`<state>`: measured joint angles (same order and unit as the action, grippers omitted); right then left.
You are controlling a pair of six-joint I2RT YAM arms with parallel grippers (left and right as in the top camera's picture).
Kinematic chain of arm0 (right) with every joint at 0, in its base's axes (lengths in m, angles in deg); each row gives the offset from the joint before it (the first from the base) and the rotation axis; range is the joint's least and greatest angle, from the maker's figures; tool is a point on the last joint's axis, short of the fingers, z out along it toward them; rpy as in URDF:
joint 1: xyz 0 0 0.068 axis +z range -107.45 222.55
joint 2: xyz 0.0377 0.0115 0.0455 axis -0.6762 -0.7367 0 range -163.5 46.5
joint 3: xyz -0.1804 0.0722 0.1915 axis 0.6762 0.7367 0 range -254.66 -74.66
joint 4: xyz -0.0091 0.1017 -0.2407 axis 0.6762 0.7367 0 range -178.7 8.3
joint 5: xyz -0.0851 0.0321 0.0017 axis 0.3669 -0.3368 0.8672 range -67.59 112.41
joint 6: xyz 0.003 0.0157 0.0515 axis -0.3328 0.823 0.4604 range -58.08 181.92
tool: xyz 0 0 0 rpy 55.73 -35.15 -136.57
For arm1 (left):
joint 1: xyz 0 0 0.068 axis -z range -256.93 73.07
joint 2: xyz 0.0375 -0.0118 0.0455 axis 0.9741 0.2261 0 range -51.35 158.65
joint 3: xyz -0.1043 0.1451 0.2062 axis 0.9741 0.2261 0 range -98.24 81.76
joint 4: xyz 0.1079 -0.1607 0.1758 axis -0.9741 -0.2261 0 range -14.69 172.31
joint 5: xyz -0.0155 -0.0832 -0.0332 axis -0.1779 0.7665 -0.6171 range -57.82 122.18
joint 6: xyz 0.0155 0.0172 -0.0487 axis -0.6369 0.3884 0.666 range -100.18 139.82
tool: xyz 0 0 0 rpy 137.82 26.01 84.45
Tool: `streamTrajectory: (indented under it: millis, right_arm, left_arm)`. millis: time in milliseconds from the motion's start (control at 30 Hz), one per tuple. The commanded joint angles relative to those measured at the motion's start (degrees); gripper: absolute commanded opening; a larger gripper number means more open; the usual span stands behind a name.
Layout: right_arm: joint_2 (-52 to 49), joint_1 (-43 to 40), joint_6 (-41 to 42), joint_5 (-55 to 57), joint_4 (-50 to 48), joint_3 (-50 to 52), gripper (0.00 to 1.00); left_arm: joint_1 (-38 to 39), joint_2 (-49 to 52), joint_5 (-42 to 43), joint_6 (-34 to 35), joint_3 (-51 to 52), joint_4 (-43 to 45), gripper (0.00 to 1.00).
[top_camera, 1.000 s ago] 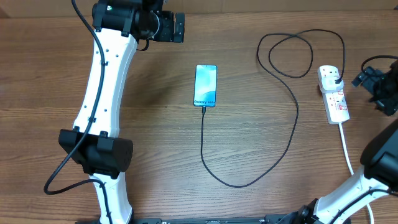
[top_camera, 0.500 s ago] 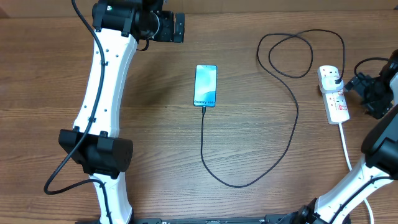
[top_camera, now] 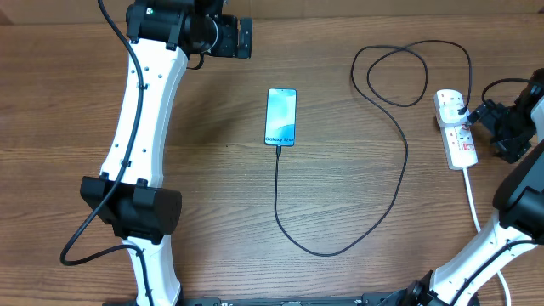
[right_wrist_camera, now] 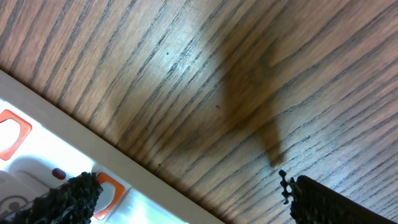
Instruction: Plug charger to phone and switch on socket
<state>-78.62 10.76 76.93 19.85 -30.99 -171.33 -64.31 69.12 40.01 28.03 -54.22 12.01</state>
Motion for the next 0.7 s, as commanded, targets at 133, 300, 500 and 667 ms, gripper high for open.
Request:
streamTrajectory:
  millis: [133,300,500,667]
  right_arm:
    - [-2.12,0.66,-0.04,-1.51,1.84,-0.79,1.00]
    - [-3.50,0.66,-0.04,-1.73,2.38,-0.81,1.00]
    - [-3.50,0.66,-0.48,-3.89,2.82,-0.81,1.00]
    - [-3.50,0.66,-1.73,-5.40,3.76,-0.81,1.00]
  left_arm:
    - [-0.37,0.17,-0.81,0.15,0.17,0.02,1.00]
    - [-0.37,0.17,-0.81,0.15,0.20,0.02,1.00]
    - [-0.37,0.17,-0.81,0.15,0.20,0.02,1.00]
    - [-0.37,0.17,-0.81,0.13,0.20,0.02,1.00]
